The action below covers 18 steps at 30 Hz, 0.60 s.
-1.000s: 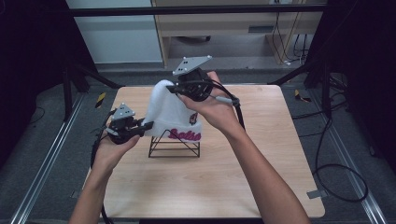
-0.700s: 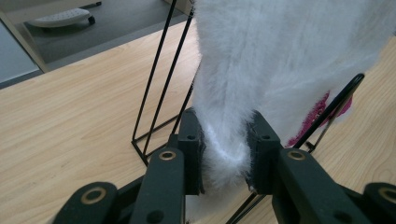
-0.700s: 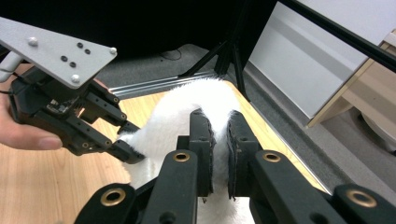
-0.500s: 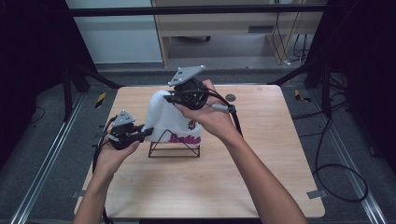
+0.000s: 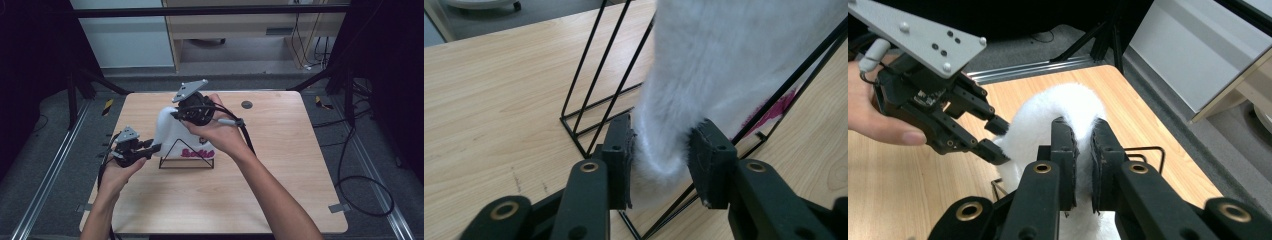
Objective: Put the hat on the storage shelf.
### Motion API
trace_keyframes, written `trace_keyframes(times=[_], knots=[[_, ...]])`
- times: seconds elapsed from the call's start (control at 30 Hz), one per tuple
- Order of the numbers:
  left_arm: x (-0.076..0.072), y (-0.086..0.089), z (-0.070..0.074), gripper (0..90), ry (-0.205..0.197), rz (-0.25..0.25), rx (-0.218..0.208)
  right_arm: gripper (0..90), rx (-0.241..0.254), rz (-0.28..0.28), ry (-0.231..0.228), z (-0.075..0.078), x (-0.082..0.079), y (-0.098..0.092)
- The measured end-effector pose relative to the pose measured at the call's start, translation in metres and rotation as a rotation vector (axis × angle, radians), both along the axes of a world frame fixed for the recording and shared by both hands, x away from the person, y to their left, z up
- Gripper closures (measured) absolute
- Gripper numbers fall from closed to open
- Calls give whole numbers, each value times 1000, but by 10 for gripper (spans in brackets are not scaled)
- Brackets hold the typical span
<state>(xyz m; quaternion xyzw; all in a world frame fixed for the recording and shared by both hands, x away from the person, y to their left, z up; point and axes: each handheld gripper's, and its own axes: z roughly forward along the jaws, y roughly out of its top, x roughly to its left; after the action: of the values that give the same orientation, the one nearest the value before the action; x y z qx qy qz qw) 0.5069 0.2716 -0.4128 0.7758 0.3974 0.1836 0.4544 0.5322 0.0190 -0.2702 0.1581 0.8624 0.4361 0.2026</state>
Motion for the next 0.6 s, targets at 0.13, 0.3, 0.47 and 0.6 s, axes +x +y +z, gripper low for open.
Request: trace_keyframes(times=[0.13, 0.3, 0.47, 0.6], knots=[[-1, 8, -2, 606, 2, 20, -16, 833, -4, 4, 11, -6, 0, 7], [-5, 16, -2, 593, -5, 42, -10, 833, -8, 4, 23, -13, 1, 10], [-5, 20, -3, 554, -9, 60, 3, 833, -13, 7, 39, -22, 3, 10], [-6, 21, -4, 538, -11, 76, 16, 832, -14, 6, 43, -24, 3, 10]])
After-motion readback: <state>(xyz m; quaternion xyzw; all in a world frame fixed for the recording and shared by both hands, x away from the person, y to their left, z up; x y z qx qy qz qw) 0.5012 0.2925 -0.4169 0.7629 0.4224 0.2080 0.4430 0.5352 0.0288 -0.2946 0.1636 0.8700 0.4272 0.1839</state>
